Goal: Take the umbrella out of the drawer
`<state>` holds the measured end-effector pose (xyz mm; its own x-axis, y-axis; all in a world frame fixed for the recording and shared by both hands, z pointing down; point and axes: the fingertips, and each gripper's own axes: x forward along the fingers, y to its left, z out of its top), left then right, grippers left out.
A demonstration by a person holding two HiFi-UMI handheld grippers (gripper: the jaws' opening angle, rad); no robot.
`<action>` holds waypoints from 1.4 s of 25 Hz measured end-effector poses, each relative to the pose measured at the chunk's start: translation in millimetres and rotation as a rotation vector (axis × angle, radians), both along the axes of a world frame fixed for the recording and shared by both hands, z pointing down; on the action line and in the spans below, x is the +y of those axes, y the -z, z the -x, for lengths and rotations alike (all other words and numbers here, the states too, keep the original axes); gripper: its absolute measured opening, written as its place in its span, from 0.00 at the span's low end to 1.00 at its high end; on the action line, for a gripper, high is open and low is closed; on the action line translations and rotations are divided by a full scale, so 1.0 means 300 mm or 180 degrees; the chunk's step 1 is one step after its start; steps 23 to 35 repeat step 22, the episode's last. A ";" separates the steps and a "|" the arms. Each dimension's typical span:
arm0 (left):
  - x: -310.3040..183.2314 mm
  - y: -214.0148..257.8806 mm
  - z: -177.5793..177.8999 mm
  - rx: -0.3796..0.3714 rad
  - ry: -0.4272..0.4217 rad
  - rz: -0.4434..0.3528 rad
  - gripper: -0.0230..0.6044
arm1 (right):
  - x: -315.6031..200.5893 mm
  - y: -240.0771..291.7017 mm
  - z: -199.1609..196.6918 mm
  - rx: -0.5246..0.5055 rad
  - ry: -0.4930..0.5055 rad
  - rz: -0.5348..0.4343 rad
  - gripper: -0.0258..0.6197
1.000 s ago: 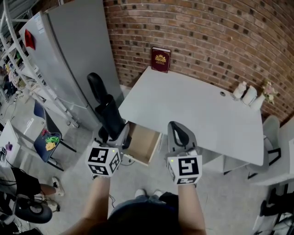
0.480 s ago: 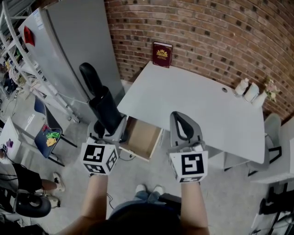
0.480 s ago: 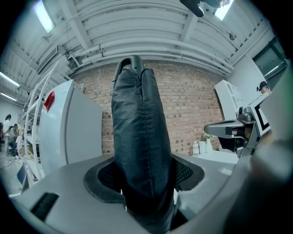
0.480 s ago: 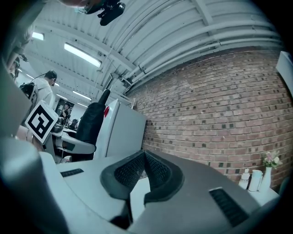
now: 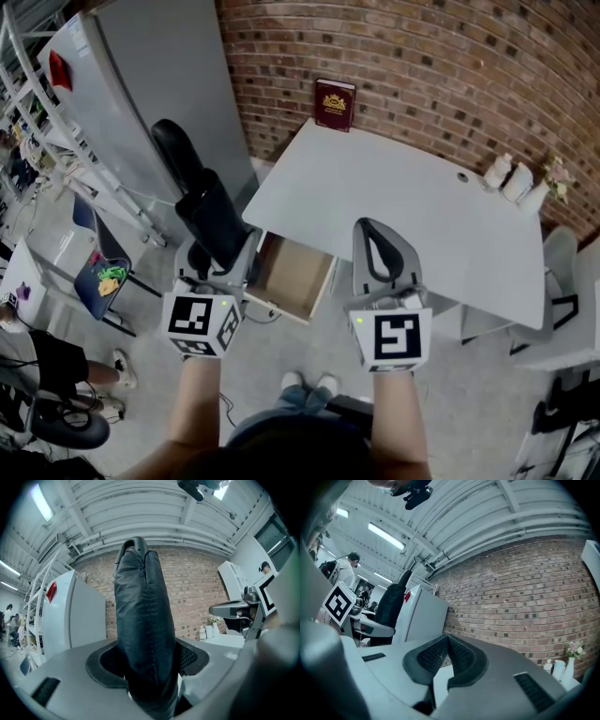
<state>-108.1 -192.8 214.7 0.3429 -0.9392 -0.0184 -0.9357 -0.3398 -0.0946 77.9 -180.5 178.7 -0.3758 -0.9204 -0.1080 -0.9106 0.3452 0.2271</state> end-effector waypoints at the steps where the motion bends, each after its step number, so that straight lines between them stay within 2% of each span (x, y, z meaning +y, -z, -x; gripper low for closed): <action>1: 0.005 0.008 0.000 0.0001 -0.0006 -0.0035 0.46 | 0.003 0.004 0.002 0.0006 -0.0002 -0.0018 0.03; 10: 0.029 0.079 0.002 -0.0026 0.0017 -0.0274 0.46 | 0.034 0.062 0.011 -0.0007 0.0072 -0.0212 0.03; 17: 0.043 0.111 0.004 -0.0039 0.0009 -0.0382 0.46 | 0.042 0.070 0.011 0.0012 0.0051 -0.0249 0.03; 35: 0.055 0.111 0.005 -0.0050 0.0018 -0.0404 0.46 | 0.053 0.064 0.021 0.0052 0.0072 -0.0267 0.03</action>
